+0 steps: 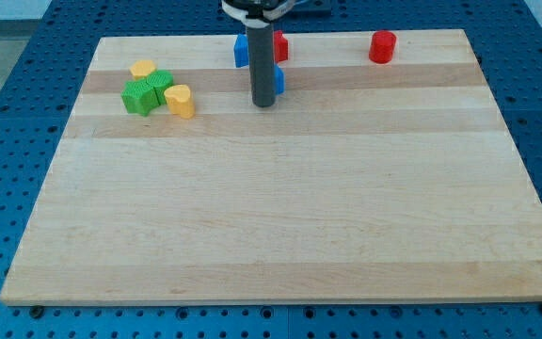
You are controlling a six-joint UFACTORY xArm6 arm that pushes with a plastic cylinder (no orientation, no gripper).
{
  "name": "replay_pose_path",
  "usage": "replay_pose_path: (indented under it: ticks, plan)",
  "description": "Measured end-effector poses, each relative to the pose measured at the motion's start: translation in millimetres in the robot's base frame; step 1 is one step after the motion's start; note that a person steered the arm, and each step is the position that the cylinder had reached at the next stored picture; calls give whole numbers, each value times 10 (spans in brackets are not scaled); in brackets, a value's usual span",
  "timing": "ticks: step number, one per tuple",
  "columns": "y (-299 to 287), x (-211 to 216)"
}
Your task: Slide the red circle closer to the blue cube
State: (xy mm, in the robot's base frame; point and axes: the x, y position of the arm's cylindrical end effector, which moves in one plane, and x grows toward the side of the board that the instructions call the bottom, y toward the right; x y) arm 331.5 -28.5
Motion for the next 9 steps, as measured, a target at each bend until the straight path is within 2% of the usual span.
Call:
replay_pose_path:
  ticks: [2,3,4,5,6,7,8,9]
  plan:
    - [0,-351]
    - [-19,-376]
    - [8,-190]
    - [838,183]
    - [2019,180]
    - [3045,-394]
    - [3110,-1009]
    - [2367,-1195]
